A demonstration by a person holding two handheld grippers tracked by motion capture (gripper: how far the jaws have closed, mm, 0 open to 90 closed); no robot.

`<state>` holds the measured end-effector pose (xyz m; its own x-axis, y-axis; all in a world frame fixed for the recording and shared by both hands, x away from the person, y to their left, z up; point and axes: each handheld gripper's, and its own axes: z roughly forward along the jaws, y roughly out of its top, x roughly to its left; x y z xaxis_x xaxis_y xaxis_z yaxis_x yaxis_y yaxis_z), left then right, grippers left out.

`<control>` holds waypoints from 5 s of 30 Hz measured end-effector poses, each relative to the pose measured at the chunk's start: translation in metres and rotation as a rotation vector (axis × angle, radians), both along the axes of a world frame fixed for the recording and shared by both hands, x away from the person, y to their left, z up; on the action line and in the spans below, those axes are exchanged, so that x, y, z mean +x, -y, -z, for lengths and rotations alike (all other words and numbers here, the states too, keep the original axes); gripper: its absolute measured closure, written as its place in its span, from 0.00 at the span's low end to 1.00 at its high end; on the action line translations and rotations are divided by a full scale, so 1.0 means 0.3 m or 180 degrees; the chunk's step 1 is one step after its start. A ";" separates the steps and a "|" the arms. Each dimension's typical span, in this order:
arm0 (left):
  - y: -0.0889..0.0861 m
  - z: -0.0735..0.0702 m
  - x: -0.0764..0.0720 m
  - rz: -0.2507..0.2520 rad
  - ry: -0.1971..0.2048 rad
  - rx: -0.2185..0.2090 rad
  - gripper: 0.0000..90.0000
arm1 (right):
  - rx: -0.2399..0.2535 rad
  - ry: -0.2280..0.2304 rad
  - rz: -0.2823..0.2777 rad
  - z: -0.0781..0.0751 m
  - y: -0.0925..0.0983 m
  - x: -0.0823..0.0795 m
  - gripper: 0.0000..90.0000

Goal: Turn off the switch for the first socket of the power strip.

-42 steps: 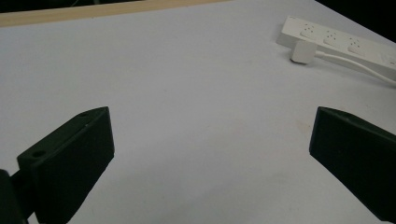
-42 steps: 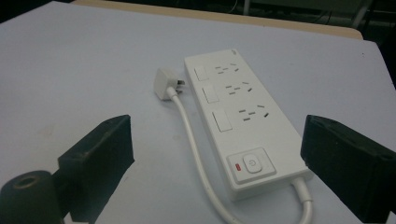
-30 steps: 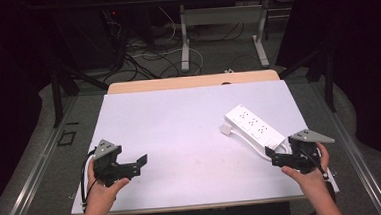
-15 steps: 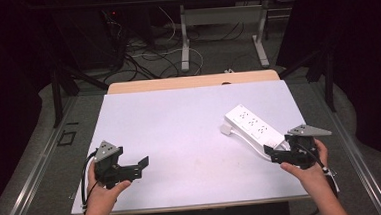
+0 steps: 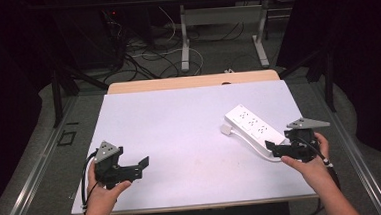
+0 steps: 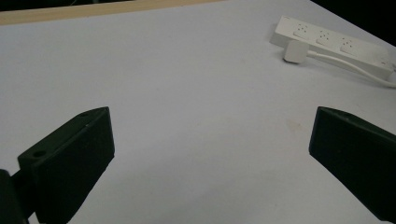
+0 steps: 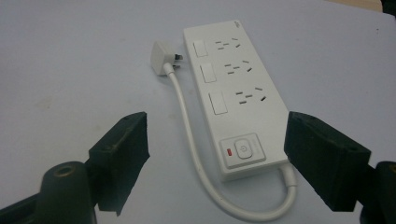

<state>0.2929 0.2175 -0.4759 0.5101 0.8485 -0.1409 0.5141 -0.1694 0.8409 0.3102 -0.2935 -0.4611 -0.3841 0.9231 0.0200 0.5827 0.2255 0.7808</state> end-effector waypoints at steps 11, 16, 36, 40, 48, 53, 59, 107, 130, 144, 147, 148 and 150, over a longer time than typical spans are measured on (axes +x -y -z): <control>0.004 0.004 0.001 0.0001 -0.0015 0.0017 0.00 | -0.0009 -0.0084 0.0027 -0.011 0.033 0.033 0.34; 0.006 0.006 0.001 0.0000 -0.0021 0.0014 0.00 | -0.0031 -0.0148 0.0008 -0.016 0.043 0.057 0.38; 0.006 0.008 0.002 -0.0001 -0.0027 0.0021 0.00 | -0.0194 -0.0321 -0.0092 -0.040 0.019 0.146 0.50; 0.005 0.009 0.002 -0.0002 -0.0029 0.0022 0.00 | -0.0182 -0.0365 -0.0133 -0.043 0.010 0.169 0.55; 0.007 0.009 0.002 0.0008 0.0000 0.0057 0.00 | -0.0182 -0.0441 -0.0150 -0.043 0.002 0.202 0.59; 0.007 0.010 0.003 0.0017 -0.0010 0.0060 0.00 | -0.0247 -0.0472 -0.0162 -0.045 -0.010 0.224 0.60; 0.006 0.009 0.003 0.0014 -0.0011 0.0055 0.00 | -0.0272 -0.0519 -0.0169 -0.040 -0.022 0.241 0.60; 0.001 0.012 0.004 0.0005 -0.0023 0.0036 0.00 | -0.0346 -0.0768 -0.0110 0.042 -0.095 0.366 0.79; 0.002 0.015 0.006 0.0005 -0.0060 0.0045 0.00 | -0.0408 -0.0949 -0.0114 0.092 -0.139 0.409 0.95; 0.002 0.016 0.005 0.0006 -0.0069 0.0047 0.00 | -0.0385 -0.1145 -0.0088 0.137 -0.151 0.418 1.00; 0.002 0.016 0.006 0.0016 -0.0059 0.0074 0.00 | -0.0424 -0.1135 -0.0122 0.145 -0.148 0.419 1.00; 0.002 0.017 0.007 0.0013 -0.0055 0.0073 0.00 | -0.0410 -0.1137 -0.0134 0.147 -0.150 0.419 1.00; 0.002 0.018 0.007 0.0013 -0.0054 0.0072 0.00 | -0.0412 -0.1120 -0.0128 0.149 -0.153 0.421 1.00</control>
